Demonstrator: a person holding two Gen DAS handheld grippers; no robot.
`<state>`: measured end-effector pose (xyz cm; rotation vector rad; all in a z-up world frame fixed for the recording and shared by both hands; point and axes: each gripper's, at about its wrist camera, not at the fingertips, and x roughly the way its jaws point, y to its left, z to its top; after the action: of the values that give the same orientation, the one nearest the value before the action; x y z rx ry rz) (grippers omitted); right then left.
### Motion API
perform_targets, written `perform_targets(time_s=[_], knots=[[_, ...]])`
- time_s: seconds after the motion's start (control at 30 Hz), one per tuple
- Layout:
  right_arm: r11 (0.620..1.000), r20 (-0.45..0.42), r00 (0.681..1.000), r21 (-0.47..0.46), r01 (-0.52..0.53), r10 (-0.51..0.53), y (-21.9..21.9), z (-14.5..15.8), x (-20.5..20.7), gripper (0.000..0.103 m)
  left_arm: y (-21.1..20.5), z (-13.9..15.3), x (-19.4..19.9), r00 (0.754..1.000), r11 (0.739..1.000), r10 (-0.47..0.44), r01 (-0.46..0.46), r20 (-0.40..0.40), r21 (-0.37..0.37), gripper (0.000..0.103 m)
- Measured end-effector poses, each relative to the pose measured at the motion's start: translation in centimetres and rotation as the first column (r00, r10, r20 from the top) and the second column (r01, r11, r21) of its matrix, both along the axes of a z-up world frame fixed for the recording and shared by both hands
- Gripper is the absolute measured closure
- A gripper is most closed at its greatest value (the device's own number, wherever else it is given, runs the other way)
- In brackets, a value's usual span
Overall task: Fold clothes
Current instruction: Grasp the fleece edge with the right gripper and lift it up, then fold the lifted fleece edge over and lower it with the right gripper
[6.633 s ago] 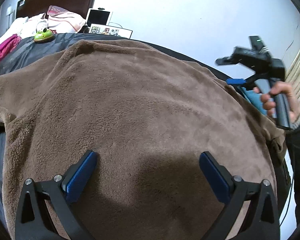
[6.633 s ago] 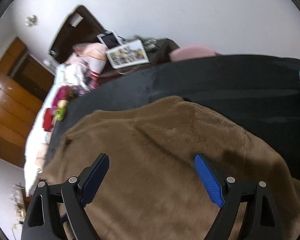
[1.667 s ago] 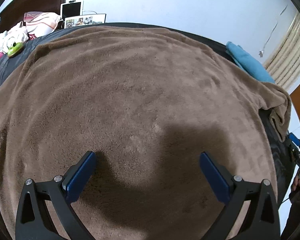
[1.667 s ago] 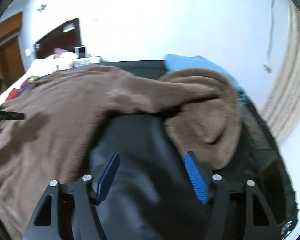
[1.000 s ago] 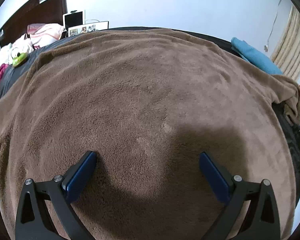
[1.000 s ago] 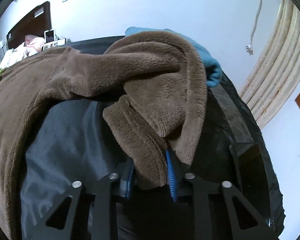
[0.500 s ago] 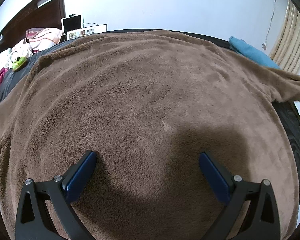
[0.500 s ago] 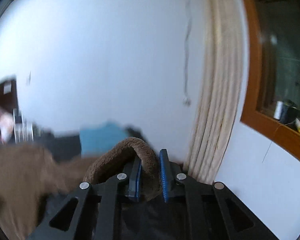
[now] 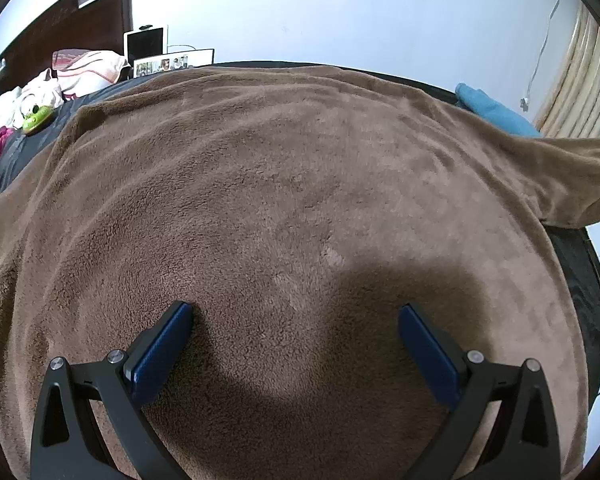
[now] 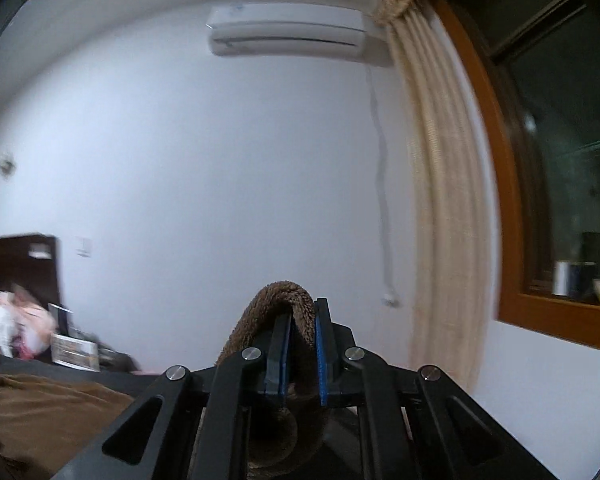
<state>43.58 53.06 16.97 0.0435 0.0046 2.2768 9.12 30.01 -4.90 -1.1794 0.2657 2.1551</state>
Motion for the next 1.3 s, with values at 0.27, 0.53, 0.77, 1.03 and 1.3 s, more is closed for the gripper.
perform_targets(time_s=[0.27,0.53,0.77,1.03,1.3], knots=[[0.949,0.037,0.951,0.061,-0.309,0.308,-7.0,1.8,-7.0,0.092,-0.7,0.2,-0.3,1.000,0.999,0.005,-0.006,0.027,0.053,0.000],[0.706,0.240,0.664,-0.226,-0.671,0.708,-12.7,-2.9,-19.7,0.088,-1.8,0.4,-0.8,0.997,0.991,0.008,-0.017,0.072,0.135,0.000],[0.550,0.313,0.453,-0.496,-0.672,0.835,-16.0,-8.7,-26.1,0.081,-2.4,0.5,-1.1,0.994,0.984,0.012,-0.031,0.106,0.176,0.000],[0.549,0.376,0.402,-0.515,-0.659,0.835,-16.1,-11.1,-27.3,0.029,-2.7,0.5,-1.2,0.992,0.980,0.016,-0.040,0.122,0.194,0.000],[0.588,0.336,0.485,-0.531,-0.611,0.807,-14.1,-11.0,-25.7,0.029,-2.5,0.5,-0.8,0.995,0.984,0.024,-0.040,0.096,0.172,0.000]])
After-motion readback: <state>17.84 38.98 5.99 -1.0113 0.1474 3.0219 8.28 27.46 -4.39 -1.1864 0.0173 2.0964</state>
